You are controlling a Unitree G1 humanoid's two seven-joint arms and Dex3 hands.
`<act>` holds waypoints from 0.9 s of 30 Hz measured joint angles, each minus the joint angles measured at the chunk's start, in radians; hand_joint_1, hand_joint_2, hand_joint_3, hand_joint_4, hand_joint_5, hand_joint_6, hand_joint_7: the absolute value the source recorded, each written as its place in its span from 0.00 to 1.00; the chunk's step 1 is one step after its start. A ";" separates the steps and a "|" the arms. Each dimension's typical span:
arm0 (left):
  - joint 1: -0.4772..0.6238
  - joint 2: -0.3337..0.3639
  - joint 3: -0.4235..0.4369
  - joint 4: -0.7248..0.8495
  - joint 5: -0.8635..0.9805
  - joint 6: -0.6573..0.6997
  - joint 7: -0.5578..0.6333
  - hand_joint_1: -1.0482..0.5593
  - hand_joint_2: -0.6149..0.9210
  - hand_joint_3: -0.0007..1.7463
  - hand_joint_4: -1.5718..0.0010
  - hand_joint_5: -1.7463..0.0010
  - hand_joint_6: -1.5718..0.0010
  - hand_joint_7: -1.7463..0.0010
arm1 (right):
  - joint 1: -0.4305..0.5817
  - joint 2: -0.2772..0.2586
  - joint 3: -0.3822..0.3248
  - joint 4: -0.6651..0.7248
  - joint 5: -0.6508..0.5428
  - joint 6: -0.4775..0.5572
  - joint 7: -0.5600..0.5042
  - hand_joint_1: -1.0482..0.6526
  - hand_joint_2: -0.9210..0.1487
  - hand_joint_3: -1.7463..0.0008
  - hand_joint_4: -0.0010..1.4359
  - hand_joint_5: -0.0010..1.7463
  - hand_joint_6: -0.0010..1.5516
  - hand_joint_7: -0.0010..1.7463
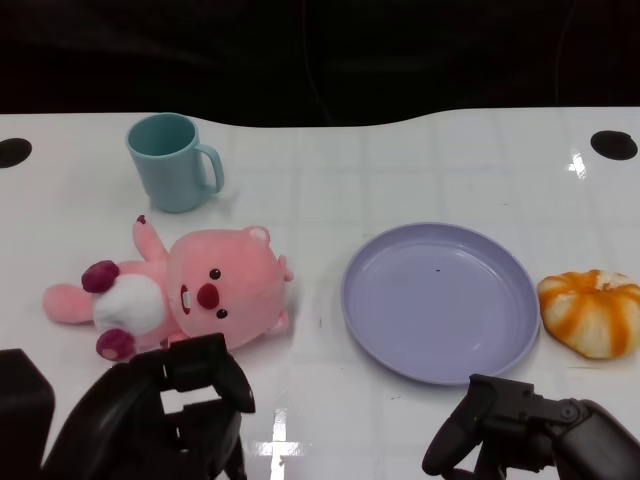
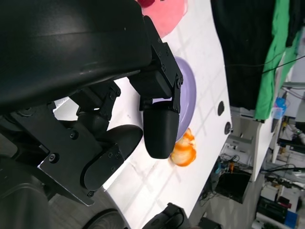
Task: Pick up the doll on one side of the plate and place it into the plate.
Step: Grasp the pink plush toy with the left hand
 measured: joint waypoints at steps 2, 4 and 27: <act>-0.009 -0.006 0.017 0.006 -0.019 -0.014 -0.001 0.49 0.74 0.57 0.58 0.23 0.58 0.45 | 0.000 0.000 0.000 0.000 0.000 0.000 0.000 0.46 0.00 0.80 0.46 0.90 0.39 0.73; -0.018 -0.008 0.032 0.008 -0.023 -0.031 -0.001 0.47 0.87 0.35 0.62 0.32 0.56 0.59 | -0.001 0.000 0.000 0.000 0.000 0.000 0.000 0.46 0.00 0.80 0.46 0.90 0.39 0.73; -0.242 0.329 0.031 0.036 0.464 -0.196 -0.039 0.27 1.00 0.06 0.92 0.66 0.78 0.99 | -0.032 0.007 0.008 0.000 -0.013 0.006 -0.004 0.46 0.00 0.80 0.46 0.90 0.39 0.74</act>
